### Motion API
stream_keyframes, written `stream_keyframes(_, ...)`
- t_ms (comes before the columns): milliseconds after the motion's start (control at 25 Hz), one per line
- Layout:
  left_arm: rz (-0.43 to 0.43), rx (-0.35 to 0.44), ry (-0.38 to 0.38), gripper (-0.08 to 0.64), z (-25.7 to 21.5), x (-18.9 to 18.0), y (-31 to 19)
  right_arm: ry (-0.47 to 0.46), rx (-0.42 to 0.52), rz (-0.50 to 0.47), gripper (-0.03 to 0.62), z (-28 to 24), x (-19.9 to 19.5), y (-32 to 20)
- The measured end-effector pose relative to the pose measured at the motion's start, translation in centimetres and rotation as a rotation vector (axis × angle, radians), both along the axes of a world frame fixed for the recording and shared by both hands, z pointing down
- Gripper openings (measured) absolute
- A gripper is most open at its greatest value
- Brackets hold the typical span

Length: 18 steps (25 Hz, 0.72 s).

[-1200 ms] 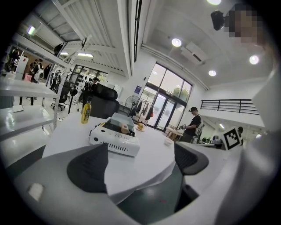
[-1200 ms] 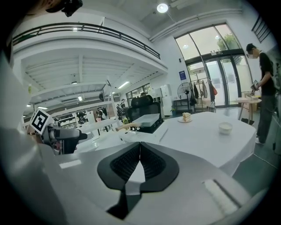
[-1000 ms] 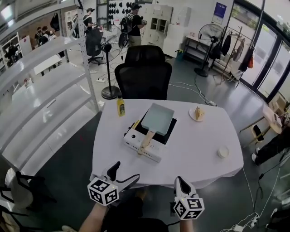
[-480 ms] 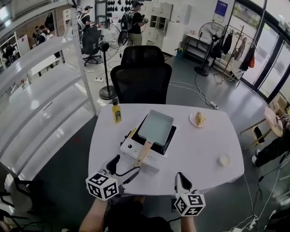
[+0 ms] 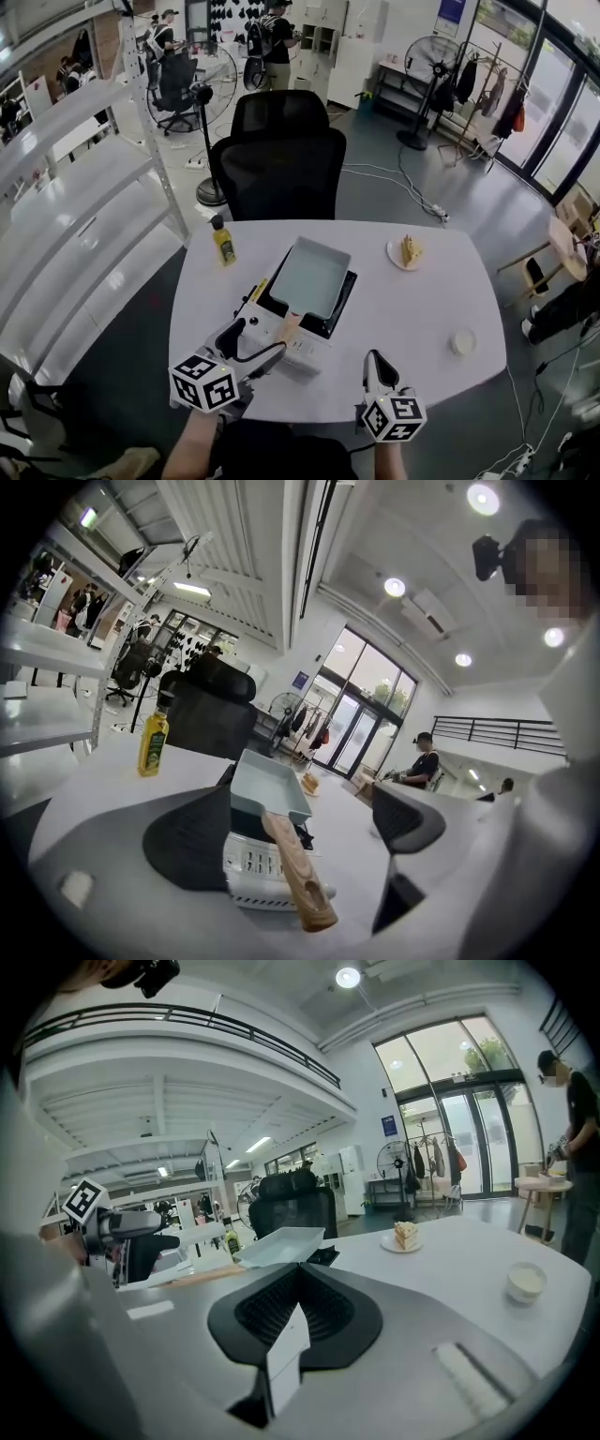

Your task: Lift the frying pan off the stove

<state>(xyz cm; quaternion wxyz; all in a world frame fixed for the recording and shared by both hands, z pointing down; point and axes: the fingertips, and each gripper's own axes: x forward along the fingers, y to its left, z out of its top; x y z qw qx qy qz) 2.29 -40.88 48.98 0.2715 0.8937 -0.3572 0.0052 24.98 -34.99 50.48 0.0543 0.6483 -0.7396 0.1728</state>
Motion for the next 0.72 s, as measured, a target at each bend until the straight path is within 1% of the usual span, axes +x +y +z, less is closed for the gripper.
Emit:
stream_keyframes(120, -0.002, -0.007, -0.024, 0.505, 0.3, 0.3, -0.5, -0.004, -0.004, -0.011, 0.006, 0.1, 0.2, -1.2)
stream_keyframes(280, -0.015, -0.025, -0.050, 0.505, 0.5, 0.3, -0.7, -0.005, -0.016, -0.065, 0.006, 0.3, -0.6, -2.2)
stream_keyframes(440, -0.020, -0.021, -0.090, 0.505, 0.8, 1.2, -0.9, -0.017, -0.034, -0.112, 0.006, 1.0, -0.5, -3.2)
stream_keyframes(600, 0.002, -0.014, -0.161, 0.505, 1.2, 3.0, -0.8, -0.008, -0.060, -0.190, 0.006, 1.3, 0.2, -4.6)
stream_keyframes(720, -0.013, -0.034, -0.224, 0.505, 1.9, 3.6, -0.9, -0.009, -0.073, -0.237, 0.006, 1.1, 1.2, -5.9)
